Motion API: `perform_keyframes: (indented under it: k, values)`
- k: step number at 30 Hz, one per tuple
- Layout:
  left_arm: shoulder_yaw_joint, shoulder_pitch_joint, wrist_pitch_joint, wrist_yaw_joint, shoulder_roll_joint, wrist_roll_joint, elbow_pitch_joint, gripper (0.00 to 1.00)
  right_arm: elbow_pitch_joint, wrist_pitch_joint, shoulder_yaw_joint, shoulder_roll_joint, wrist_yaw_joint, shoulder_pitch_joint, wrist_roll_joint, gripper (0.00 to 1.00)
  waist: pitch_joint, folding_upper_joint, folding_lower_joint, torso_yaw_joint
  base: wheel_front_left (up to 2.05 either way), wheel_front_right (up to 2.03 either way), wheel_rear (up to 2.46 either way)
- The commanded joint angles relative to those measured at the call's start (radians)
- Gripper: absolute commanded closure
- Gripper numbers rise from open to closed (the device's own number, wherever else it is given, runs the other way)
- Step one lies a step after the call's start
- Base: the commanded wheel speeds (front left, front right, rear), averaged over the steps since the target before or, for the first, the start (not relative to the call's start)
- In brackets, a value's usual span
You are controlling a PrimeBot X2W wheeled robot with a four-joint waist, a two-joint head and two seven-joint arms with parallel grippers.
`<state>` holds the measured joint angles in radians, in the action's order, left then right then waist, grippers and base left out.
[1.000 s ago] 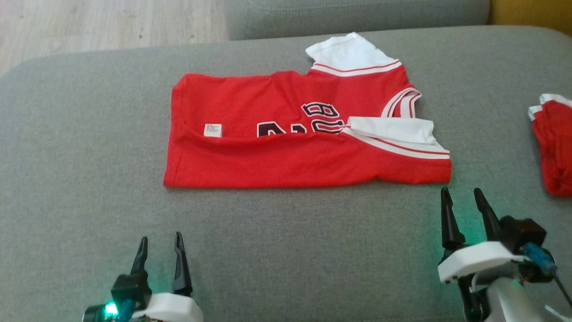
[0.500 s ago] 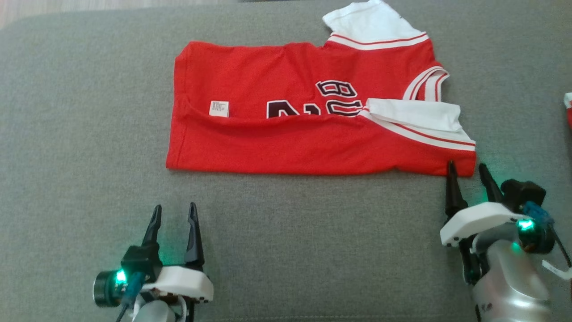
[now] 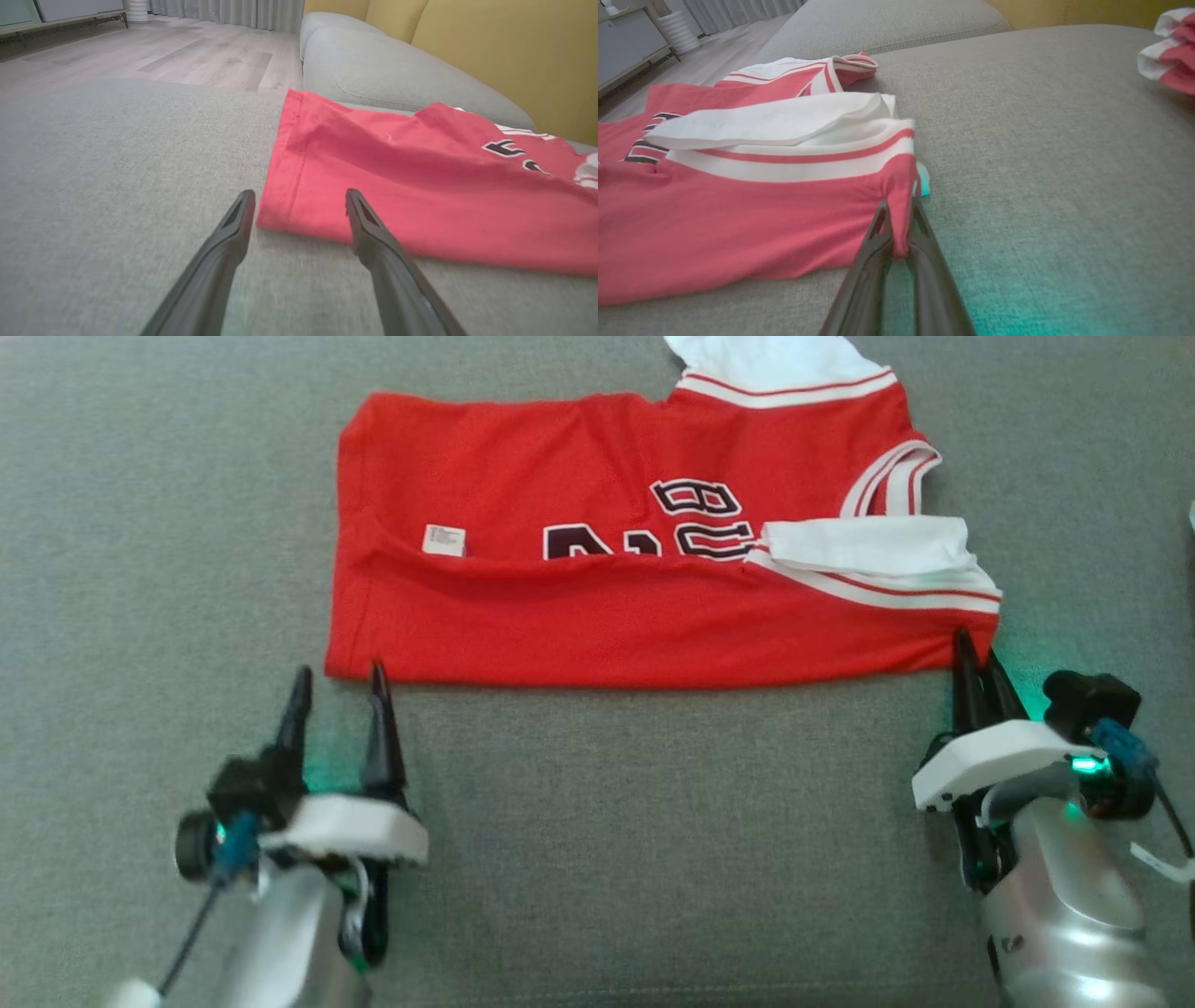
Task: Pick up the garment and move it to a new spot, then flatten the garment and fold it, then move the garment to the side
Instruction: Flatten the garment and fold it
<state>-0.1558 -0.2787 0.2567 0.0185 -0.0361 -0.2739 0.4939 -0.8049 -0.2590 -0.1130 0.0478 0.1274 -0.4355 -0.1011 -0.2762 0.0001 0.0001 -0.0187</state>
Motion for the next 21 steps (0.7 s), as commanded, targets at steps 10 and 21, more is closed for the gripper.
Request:
perform_keyframes:
  k: [10,21]
  values:
    - [0.074,-0.173,0.005,-0.036,-0.014,-0.011,0.226,0.71,0.098,-0.003,0.091,0.002,0.003,-0.003,-0.05,1.0,-0.047,-0.0001,-0.0001,0.046,0.0,0.0,0.0]
    - [0.078,-0.08,0.005,-0.025,-0.014,-0.049,0.133,1.0,0.134,-0.003,0.067,0.002,0.003,0.049,-0.06,1.0,0.041,-0.0001,-0.0001,0.025,0.0,0.0,0.0]
